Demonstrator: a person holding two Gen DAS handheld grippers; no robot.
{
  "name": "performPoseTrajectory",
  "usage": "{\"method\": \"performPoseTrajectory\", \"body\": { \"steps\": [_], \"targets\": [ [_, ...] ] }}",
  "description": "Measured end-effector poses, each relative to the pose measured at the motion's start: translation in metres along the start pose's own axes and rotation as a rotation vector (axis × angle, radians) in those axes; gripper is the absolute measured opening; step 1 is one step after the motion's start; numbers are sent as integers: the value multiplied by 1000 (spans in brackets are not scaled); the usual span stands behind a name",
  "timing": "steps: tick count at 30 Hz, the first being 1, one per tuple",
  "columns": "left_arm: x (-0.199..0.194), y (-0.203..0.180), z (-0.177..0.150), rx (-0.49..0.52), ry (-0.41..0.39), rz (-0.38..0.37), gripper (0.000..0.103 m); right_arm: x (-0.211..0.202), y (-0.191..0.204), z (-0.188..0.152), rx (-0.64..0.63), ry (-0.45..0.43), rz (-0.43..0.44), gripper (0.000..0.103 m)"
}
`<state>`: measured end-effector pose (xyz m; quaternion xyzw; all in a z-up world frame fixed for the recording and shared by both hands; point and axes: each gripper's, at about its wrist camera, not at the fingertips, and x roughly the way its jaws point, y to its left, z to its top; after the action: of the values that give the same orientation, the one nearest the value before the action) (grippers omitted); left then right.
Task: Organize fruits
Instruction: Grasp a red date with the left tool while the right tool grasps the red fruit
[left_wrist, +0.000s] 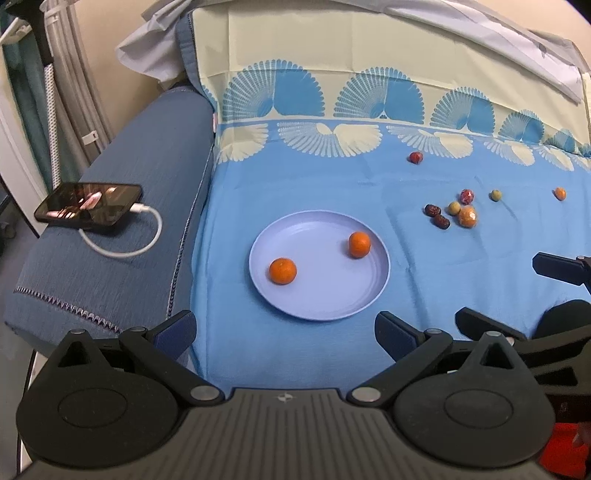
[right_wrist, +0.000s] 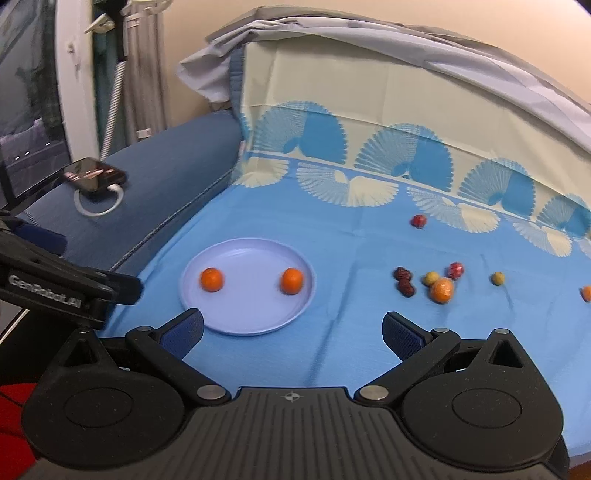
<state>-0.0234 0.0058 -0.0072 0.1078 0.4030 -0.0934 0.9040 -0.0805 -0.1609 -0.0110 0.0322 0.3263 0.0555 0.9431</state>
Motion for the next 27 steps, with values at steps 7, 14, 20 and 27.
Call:
{"method": "performPoseTrajectory", "body": {
  "steps": [7,14,20,27],
  "targets": [
    [21,-20,27,41,9,-27,103,15,-52,-2,123,8,-117,102],
    [74,-71,62,30,85,-125,103,51,-134,8,247,2,-238,102],
    [151,-140,89,2,163,-211,103,117,-222,24,286,17,-236,102],
    [248,-208,114,60,227,-211,103,219,-297,36,214,139,-180,95]
  ]
}}
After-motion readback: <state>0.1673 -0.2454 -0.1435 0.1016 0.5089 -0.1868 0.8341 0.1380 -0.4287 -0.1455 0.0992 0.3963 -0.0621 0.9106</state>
